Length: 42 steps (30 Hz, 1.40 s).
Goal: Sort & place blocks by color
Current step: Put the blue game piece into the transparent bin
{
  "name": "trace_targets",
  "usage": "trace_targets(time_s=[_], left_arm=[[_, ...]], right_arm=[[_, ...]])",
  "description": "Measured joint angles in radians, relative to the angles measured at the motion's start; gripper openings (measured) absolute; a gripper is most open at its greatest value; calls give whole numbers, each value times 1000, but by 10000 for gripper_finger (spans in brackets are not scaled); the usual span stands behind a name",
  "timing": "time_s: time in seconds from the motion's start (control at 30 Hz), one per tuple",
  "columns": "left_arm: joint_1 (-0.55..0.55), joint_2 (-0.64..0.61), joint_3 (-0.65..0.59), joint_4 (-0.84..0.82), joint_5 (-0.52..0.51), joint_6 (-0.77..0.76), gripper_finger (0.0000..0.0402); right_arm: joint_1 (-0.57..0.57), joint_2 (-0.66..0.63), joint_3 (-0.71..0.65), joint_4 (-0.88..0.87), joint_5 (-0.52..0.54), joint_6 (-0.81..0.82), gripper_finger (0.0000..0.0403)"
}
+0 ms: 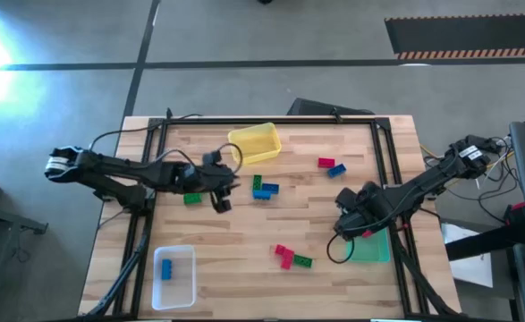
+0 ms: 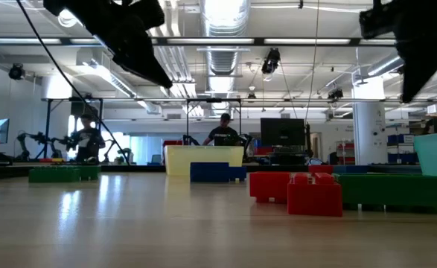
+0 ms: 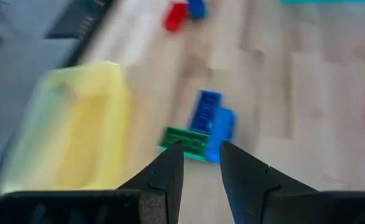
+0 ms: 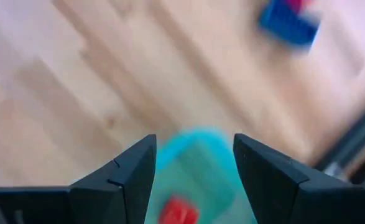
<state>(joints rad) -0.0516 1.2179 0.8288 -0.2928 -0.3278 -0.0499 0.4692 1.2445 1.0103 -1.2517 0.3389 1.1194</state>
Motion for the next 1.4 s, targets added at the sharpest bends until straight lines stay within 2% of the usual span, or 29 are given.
trace_targets(time_s=[0.17, 0.3, 0.4, 0.63, 0.83, 1.03, 1.17, 1.4], left_arm=[[-13, 129, 34, 5, 79, -32, 88], [-15, 231, 86, 5, 134, -49, 88], [-16, 302, 132, 6, 140, -48, 88], [-16, 421, 215, -3, 140, -42, 88], [-16, 455, 247, 0, 141, 19, 101], [-14, 458, 255, -3, 136, 58, 169], [-14, 463, 252, -2, 83, 82, 211], [-14, 502, 252, 0, 77, 113, 226]], right_arm=[[0, -40, 0, 123, 247, -148, 198], [0, -77, -7, 246, 384, -297, 187], [0, -110, -30, 351, 445, -413, 181], [0, -219, -173, 679, 458, -679, 180], [-1, -364, -342, 937, 451, -851, 187], [-1, -514, -458, 1041, 447, -876, 189], [-1, -581, -532, 1117, 447, -900, 189], [-1, -625, -638, 1206, 447, -904, 189]])
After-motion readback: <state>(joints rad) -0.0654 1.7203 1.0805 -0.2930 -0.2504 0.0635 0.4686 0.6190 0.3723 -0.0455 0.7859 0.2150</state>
